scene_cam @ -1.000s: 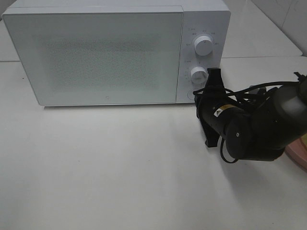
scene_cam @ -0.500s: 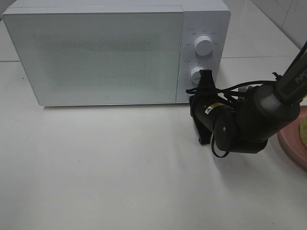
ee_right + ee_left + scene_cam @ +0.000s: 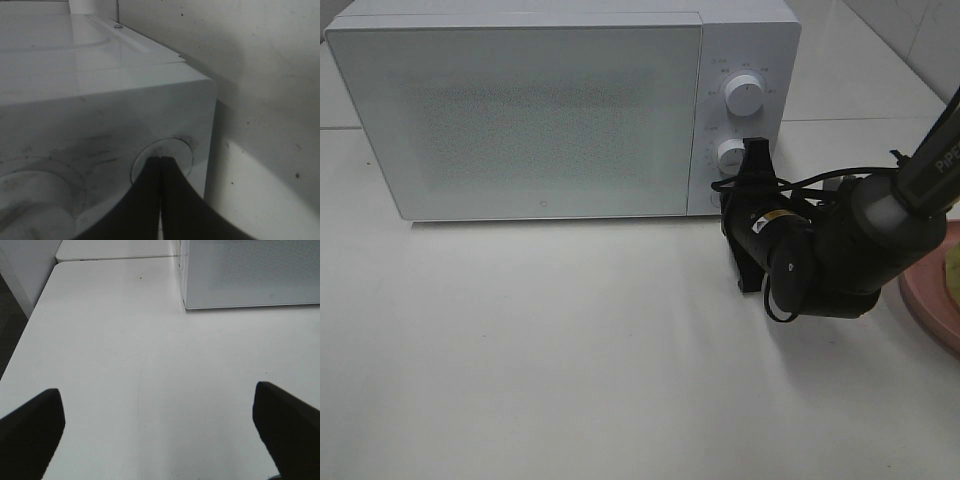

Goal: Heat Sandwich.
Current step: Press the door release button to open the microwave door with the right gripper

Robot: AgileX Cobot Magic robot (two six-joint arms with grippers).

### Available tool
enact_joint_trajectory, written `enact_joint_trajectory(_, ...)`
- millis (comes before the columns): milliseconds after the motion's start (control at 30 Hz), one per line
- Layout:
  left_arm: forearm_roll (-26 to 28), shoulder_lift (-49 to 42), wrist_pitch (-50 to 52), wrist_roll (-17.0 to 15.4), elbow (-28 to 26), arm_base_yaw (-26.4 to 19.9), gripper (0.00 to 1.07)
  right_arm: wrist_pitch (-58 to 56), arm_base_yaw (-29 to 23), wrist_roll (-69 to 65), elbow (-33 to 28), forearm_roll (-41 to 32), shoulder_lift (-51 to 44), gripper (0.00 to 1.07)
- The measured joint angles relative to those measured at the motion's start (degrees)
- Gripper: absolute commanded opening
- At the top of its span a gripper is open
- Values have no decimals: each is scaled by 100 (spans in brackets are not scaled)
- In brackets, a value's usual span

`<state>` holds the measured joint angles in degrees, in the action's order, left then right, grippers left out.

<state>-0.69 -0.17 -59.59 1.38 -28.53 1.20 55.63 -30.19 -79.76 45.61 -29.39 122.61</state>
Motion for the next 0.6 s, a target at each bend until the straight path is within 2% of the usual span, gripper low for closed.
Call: enact_joint_trajectory(600,0,0,0,0,0,0,98,-34,57,29,218,-11,120,0)
